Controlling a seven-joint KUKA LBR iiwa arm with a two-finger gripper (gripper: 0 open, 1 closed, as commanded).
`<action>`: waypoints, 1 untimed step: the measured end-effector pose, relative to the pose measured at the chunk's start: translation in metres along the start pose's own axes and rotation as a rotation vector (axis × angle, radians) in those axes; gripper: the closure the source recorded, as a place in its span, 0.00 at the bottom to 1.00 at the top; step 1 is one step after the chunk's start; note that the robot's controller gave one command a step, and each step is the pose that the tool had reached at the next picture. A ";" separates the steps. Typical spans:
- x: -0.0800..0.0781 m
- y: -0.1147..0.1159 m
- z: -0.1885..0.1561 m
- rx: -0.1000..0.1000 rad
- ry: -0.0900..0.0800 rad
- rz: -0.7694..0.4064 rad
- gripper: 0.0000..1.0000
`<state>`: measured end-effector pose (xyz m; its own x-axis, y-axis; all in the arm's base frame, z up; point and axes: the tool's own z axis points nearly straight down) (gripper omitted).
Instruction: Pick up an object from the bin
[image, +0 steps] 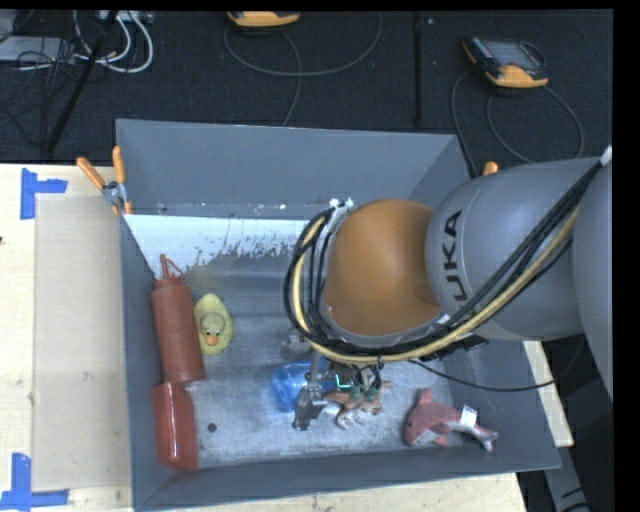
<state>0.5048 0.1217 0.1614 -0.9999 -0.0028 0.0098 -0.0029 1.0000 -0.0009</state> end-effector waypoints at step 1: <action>-0.002 0.000 -0.004 -0.001 -0.007 0.003 0.00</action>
Offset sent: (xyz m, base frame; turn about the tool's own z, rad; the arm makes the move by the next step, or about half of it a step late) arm 0.0448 0.0170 -0.0914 0.0508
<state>0.5067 0.1213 0.1654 -1.0000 0.0004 0.0025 0.0004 1.0000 0.0001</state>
